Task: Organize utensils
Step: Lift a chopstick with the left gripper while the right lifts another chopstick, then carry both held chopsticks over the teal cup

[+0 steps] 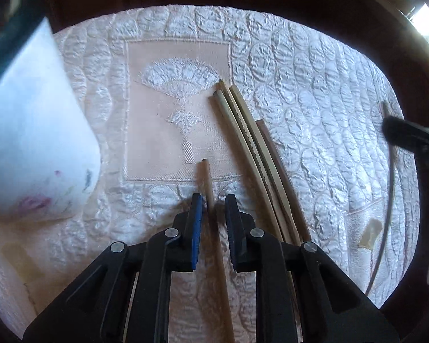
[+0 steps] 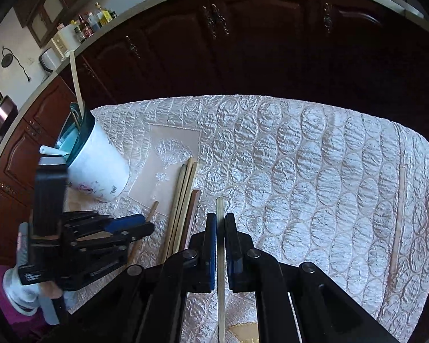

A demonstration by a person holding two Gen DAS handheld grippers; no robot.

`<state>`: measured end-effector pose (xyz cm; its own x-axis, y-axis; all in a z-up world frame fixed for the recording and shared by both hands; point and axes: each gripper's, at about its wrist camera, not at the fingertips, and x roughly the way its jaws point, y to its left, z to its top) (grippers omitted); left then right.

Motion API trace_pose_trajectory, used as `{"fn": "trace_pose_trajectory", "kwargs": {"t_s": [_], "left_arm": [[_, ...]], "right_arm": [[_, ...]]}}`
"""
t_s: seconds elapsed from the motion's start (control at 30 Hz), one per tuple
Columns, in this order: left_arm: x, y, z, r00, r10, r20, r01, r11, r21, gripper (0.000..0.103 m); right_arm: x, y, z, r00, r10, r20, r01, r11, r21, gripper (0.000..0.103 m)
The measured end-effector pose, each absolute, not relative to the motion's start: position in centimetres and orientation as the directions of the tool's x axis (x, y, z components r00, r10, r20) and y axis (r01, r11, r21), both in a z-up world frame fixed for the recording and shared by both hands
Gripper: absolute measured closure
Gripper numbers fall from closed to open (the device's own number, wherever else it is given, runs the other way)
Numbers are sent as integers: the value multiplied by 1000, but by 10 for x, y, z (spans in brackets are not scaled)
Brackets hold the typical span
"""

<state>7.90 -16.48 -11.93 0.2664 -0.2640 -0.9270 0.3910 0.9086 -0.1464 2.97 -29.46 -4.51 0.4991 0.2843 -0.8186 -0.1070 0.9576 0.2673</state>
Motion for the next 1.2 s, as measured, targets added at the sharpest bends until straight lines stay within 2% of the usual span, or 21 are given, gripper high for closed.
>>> {"fn": "trace_pose_trajectory", "kwargs": {"t_s": [0.03, 0.13, 0.57, 1.2], "left_arm": [[79, -166, -119, 273, -270, -923, 402, 904, -145, 96], [74, -158, -113, 263, -306, -915, 414, 892, -180, 98], [13, -93, 0, 424, -431, -796, 461, 860, -220, 99], [-18, -39, 49, 546, -421, -724, 412, 888, -204, 99]], "right_arm": [[28, -296, -42, 504, 284, -816, -108, 958, 267, 98], [23, -299, -32, 521, 293, -802, -110, 955, 277, 98], [-24, -287, 28, 610, 316, -727, -185, 949, 257, 98], [-45, -244, 84, 662, 334, -671, -282, 940, 189, 98]]}}
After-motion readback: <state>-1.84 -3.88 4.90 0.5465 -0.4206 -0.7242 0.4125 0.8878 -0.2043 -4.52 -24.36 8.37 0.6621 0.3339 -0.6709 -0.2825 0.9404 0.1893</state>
